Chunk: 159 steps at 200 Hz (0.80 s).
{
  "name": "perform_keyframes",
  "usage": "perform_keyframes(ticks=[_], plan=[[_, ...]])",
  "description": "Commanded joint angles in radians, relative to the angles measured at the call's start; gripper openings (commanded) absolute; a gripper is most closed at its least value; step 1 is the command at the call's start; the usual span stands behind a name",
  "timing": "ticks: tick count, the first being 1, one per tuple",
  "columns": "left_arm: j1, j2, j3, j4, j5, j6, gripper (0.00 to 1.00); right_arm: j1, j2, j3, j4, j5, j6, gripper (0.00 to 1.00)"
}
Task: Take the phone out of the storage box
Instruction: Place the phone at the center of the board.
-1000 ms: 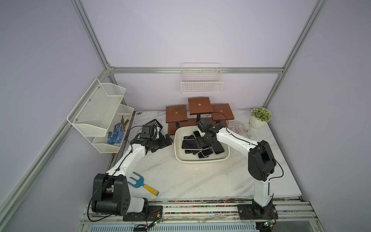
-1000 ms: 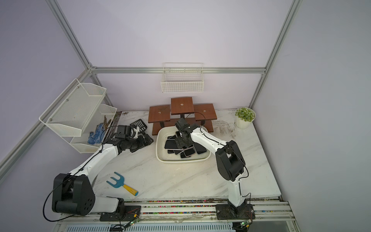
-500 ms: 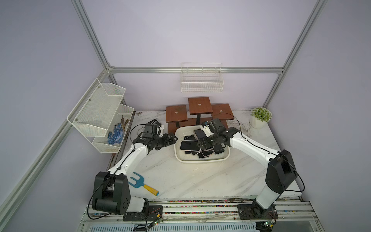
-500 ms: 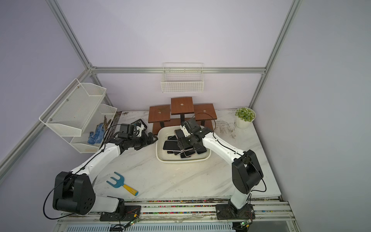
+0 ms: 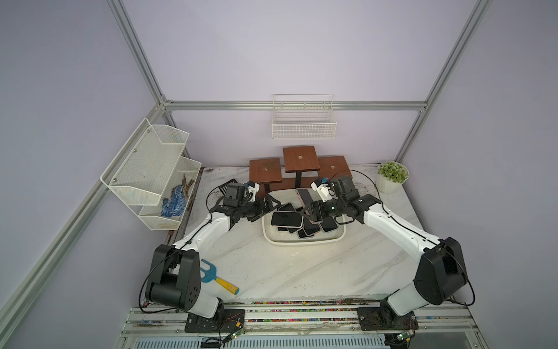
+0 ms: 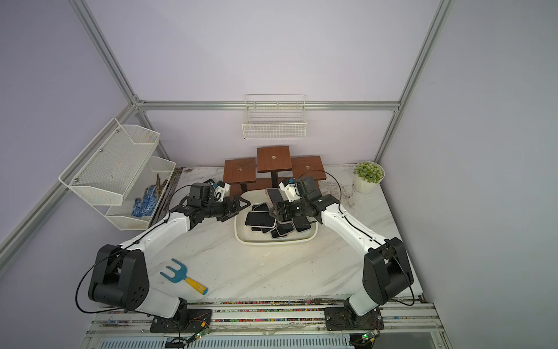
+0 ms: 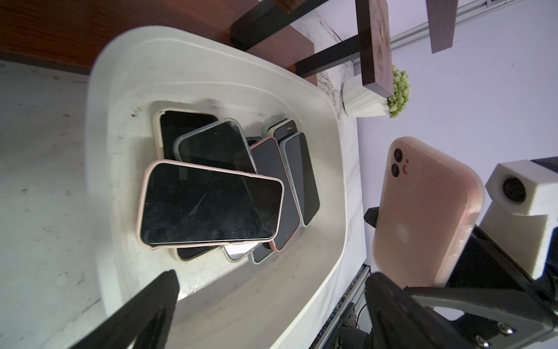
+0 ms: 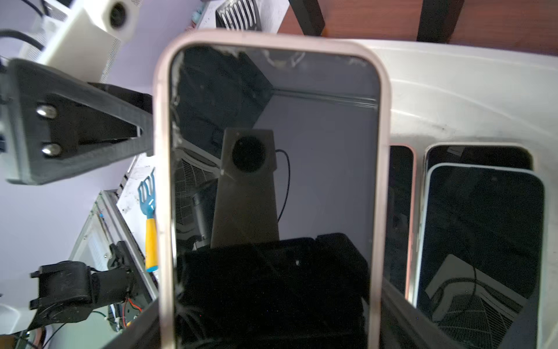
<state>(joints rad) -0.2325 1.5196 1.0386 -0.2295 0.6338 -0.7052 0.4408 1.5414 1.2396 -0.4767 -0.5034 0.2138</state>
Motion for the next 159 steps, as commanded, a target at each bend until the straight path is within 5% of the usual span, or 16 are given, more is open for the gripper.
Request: perform_keyframes(ticks=[1,28,119,159], plan=[[-0.021,0.012,0.069,0.058,0.048,-0.029,1.00,-0.038,-0.067,-0.010,0.117,-0.129,0.043,0.70],[-0.034,0.036,0.096,0.058,0.056,-0.036,1.00,-0.071,-0.141,-0.035,0.106,-0.053,0.070,0.69],[-0.126,0.029,0.100,-0.101,0.089,0.068,1.00,-0.106,-0.291,-0.028,-0.350,0.582,0.129,0.69],[-0.127,-0.021,0.067,-0.175,0.058,0.120,1.00,-0.156,-0.349,-0.144,-0.378,0.706,0.112,0.70]])
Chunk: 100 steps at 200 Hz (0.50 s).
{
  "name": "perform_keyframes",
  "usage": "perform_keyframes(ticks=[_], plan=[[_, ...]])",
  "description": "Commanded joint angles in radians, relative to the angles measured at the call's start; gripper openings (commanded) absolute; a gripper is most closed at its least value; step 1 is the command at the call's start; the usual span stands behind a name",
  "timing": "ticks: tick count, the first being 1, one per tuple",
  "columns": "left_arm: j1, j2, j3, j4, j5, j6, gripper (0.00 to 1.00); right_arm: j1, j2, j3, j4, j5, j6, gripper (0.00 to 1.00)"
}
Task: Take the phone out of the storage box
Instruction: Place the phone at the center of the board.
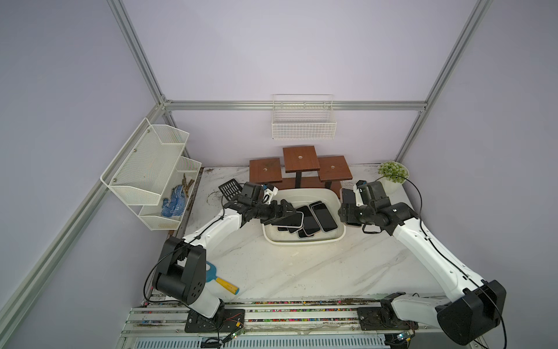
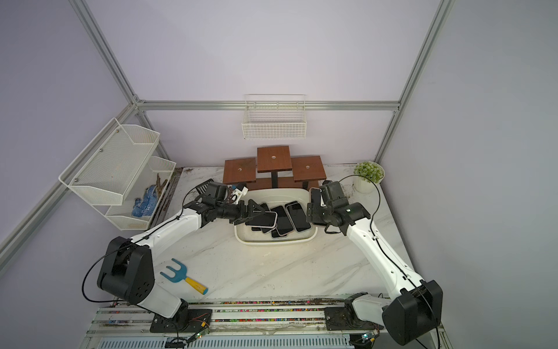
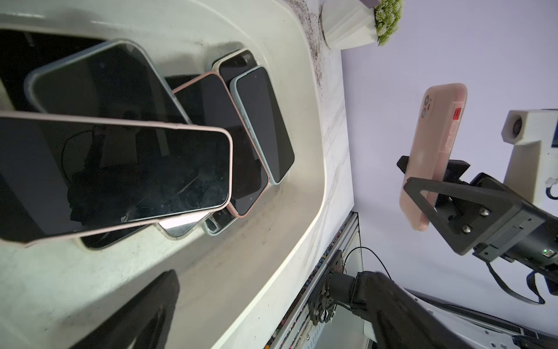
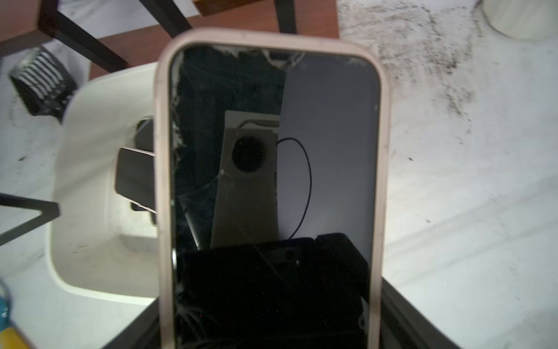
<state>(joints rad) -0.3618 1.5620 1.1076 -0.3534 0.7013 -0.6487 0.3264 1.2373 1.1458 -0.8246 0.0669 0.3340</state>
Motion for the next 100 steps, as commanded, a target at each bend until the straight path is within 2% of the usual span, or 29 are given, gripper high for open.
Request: perform_keyframes(ticks=[1,28,53,100], plan=[[0.003,-0.064,-0.002,-0.054,-0.010,0.065,1.00,-0.043,-0.044,-0.053,-0.029,0.137,-0.010,0.70],[0.003,-0.075,0.049,-0.137,-0.056,0.086,1.00,-0.109,-0.005,-0.098,0.029,0.146,-0.063,0.70],[0.003,-0.082,0.076,-0.172,-0.101,0.089,1.00,-0.113,0.062,-0.093,0.059,0.149,-0.087,0.71],[-0.005,-0.120,0.047,-0.188,-0.184,0.055,1.00,-0.116,0.116,-0.191,0.093,0.143,-0.022,0.72]])
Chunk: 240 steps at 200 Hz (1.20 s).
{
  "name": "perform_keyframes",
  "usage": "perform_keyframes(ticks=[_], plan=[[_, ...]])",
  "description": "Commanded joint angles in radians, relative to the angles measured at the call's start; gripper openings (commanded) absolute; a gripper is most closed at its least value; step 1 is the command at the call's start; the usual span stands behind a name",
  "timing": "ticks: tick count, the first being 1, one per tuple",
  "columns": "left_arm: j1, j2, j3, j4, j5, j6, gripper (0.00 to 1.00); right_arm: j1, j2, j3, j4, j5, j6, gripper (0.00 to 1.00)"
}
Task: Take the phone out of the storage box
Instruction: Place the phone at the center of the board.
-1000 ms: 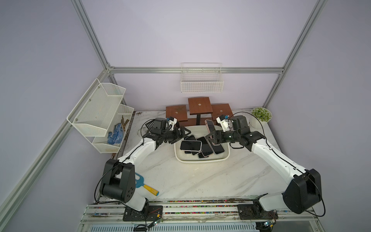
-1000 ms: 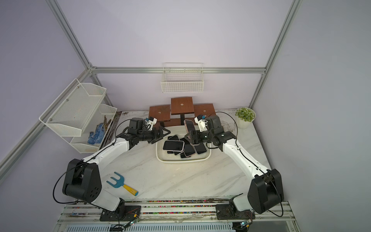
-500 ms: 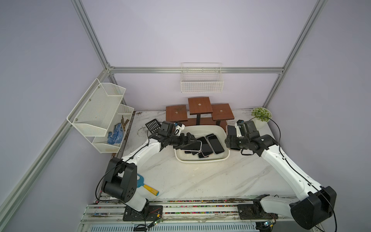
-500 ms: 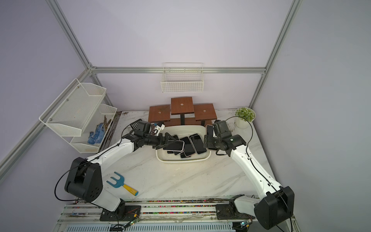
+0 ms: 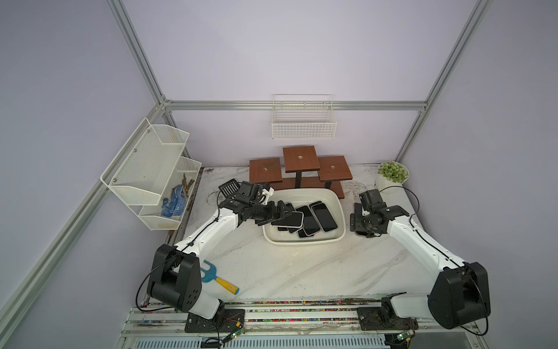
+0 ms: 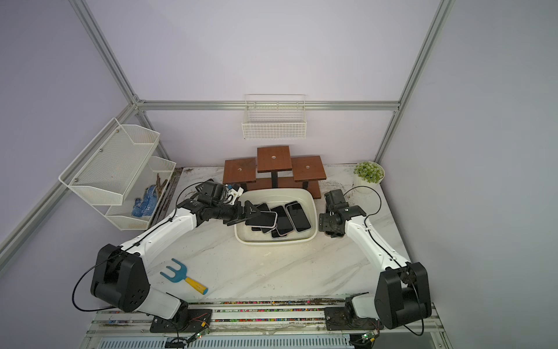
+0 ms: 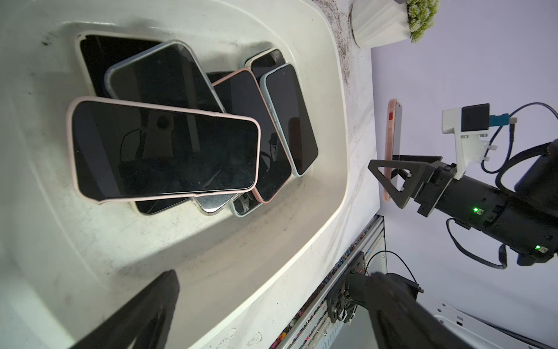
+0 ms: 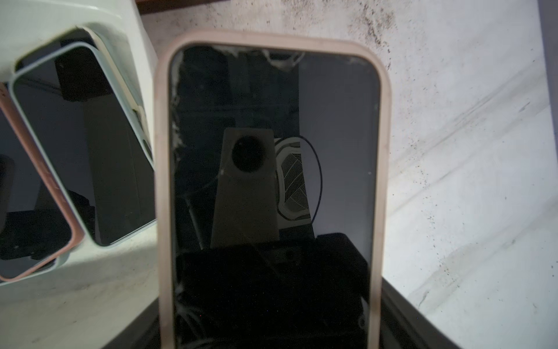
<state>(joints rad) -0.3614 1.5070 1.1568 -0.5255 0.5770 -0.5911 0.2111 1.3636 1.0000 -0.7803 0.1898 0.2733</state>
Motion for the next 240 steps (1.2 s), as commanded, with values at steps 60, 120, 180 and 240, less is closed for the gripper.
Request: perform_keyframes(ticks=[60,120,180,240], plan=[[-0.005,-0.066,-0.042,-0.003,-0.102,-0.009,1.00,0.019,-0.116,-0.138,-0.060,-0.085,0.140,0.71],[-0.005,-0.042,-0.023,0.000,-0.105,0.004,1.00,0.125,-0.106,-0.123,-0.174,-0.175,0.293,0.72],[-0.005,-0.030,-0.045,0.025,-0.101,0.002,1.00,0.335,-0.126,-0.213,-0.190,-0.206,0.403,0.72],[-0.005,-0.037,-0.059,0.030,-0.105,0.006,1.00,0.555,-0.036,-0.264,-0.115,-0.203,0.463,0.72]])
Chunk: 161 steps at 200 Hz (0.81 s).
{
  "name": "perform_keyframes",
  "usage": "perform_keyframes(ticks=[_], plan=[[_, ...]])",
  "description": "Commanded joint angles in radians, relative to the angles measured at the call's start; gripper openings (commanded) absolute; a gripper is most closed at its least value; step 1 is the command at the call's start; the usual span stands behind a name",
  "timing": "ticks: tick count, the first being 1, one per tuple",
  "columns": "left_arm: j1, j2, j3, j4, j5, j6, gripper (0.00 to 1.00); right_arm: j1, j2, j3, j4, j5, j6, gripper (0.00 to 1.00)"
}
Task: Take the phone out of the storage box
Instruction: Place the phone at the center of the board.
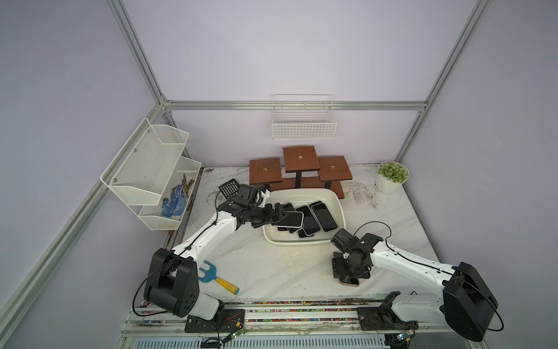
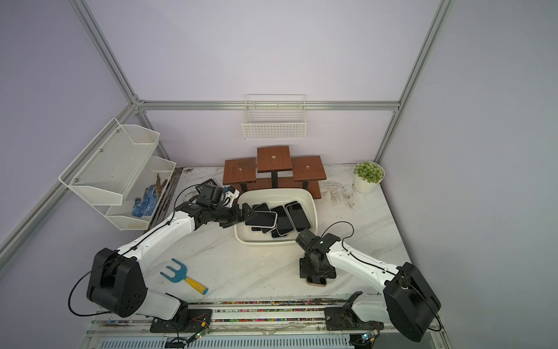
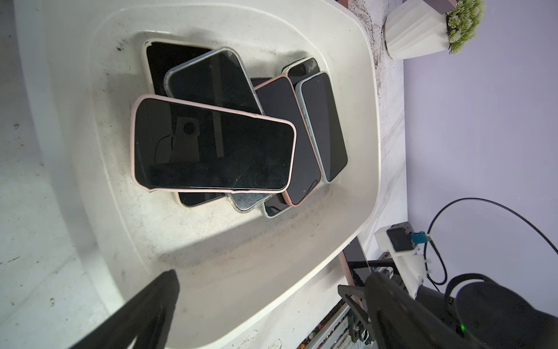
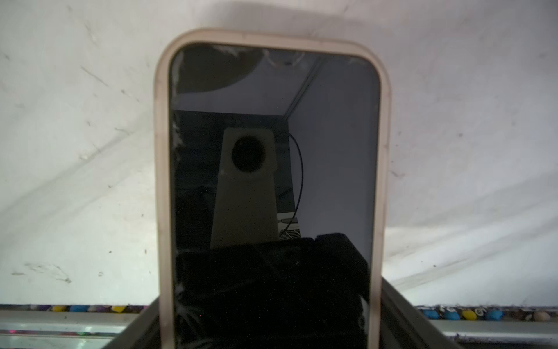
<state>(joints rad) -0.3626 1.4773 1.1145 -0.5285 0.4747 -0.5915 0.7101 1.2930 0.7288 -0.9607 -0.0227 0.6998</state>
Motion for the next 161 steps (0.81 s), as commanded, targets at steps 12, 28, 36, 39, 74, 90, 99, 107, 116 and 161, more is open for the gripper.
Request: perform_keyframes(ticks=[12,28,36,39,74,90,99,107,116,161], plan=[[-0.005,-0.012,-0.025,0.036,-0.002,0.004,1.00,0.083,0.071,0.022,0.082,0.031,0.034,0.72],[-0.004,-0.018,-0.036,0.039,-0.002,0.001,1.00,0.101,0.126,0.050,0.107,0.058,0.031,0.72],[-0.004,-0.022,-0.040,0.039,-0.003,0.000,1.00,0.104,0.155,0.064,0.125,0.072,0.032,0.72],[-0.005,-0.024,-0.042,0.039,-0.003,0.000,1.00,0.106,0.164,0.070,0.132,0.075,0.033,0.72],[-0.004,-0.049,-0.061,0.038,-0.007,-0.004,1.00,0.107,0.297,0.132,0.203,0.103,0.026,0.73],[-0.004,-0.054,-0.067,0.035,-0.008,-0.004,1.00,0.107,0.346,0.165,0.198,0.125,0.010,0.75],[-0.004,-0.054,-0.068,0.032,-0.009,-0.004,1.00,0.107,0.363,0.177,0.198,0.129,0.001,0.78],[-0.004,-0.054,-0.070,0.031,-0.010,-0.002,1.00,0.106,0.370,0.183,0.198,0.131,-0.006,0.80],[-0.005,-0.053,-0.070,0.031,-0.012,-0.003,1.00,0.107,0.374,0.184,0.198,0.135,-0.014,0.83],[-0.004,-0.032,-0.059,0.041,-0.015,-0.003,1.00,0.107,0.380,0.181,0.185,0.135,-0.035,1.00]])
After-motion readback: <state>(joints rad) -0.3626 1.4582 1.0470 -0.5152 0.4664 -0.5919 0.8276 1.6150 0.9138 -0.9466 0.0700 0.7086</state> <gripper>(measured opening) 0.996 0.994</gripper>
